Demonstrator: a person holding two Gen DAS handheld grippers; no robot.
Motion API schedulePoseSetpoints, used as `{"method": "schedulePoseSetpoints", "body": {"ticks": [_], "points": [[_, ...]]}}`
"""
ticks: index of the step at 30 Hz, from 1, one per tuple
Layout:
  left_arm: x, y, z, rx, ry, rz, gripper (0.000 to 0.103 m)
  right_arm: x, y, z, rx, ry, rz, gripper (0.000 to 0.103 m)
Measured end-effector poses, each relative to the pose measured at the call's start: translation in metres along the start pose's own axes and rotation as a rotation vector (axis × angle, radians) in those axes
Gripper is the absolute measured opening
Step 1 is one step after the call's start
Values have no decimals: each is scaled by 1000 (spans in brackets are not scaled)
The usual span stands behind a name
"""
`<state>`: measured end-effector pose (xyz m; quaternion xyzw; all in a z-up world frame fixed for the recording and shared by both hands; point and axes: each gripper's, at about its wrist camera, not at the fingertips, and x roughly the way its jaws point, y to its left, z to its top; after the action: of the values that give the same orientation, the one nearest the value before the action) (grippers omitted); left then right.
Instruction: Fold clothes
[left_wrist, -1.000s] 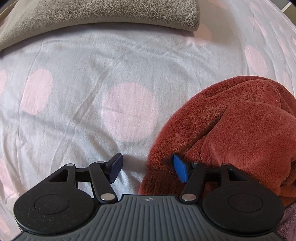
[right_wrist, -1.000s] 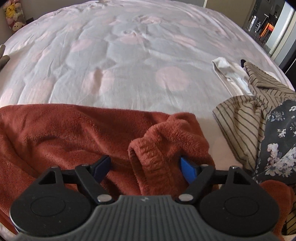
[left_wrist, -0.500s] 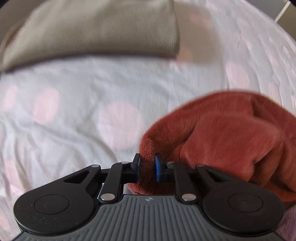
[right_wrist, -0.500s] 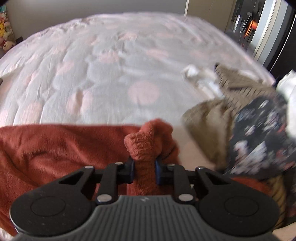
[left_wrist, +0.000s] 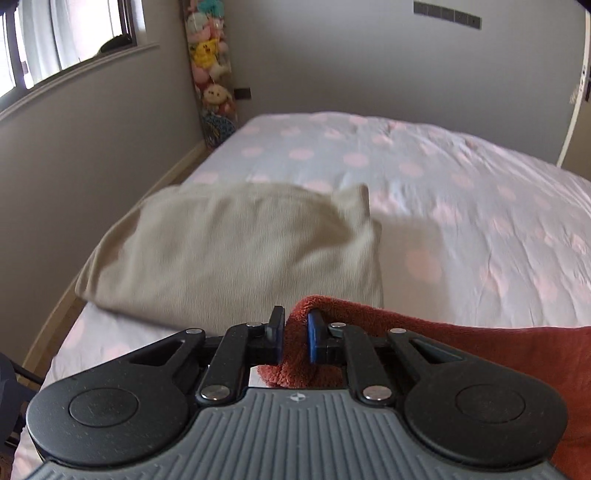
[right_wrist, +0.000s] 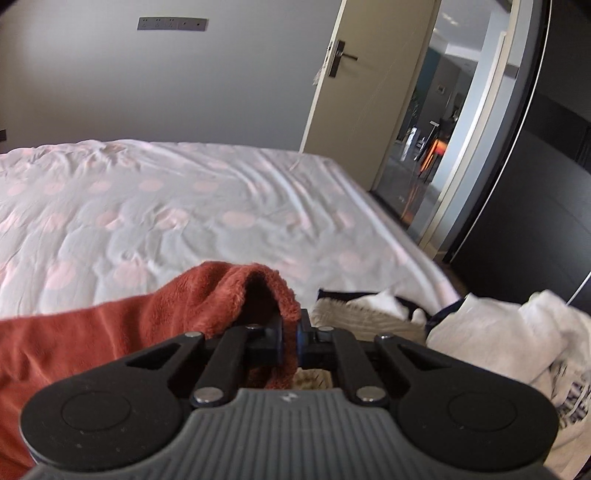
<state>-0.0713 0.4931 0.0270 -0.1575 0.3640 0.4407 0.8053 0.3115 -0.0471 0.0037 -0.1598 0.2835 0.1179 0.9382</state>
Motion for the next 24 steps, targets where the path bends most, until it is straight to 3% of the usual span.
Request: {"method": "schedulePoseSetpoints", "body": {"ticks": [6, 10, 17, 21, 24], "points": [[28, -23, 51, -11, -83, 80, 11, 47, -13, 13, 74, 17, -27, 8], [74, -48, 79, 19, -46, 120, 11, 94, -11, 8, 81, 52, -32, 8], [155, -111, 64, 198, -5, 152, 11, 196, 8, -15, 26, 153, -35, 8], [159, -110, 62, 181, -8, 103, 12, 234, 13, -30, 3, 206, -11, 9], [160, -109, 61, 166, -10, 65, 14, 245, 6, -34, 17, 237, -4, 26]]}}
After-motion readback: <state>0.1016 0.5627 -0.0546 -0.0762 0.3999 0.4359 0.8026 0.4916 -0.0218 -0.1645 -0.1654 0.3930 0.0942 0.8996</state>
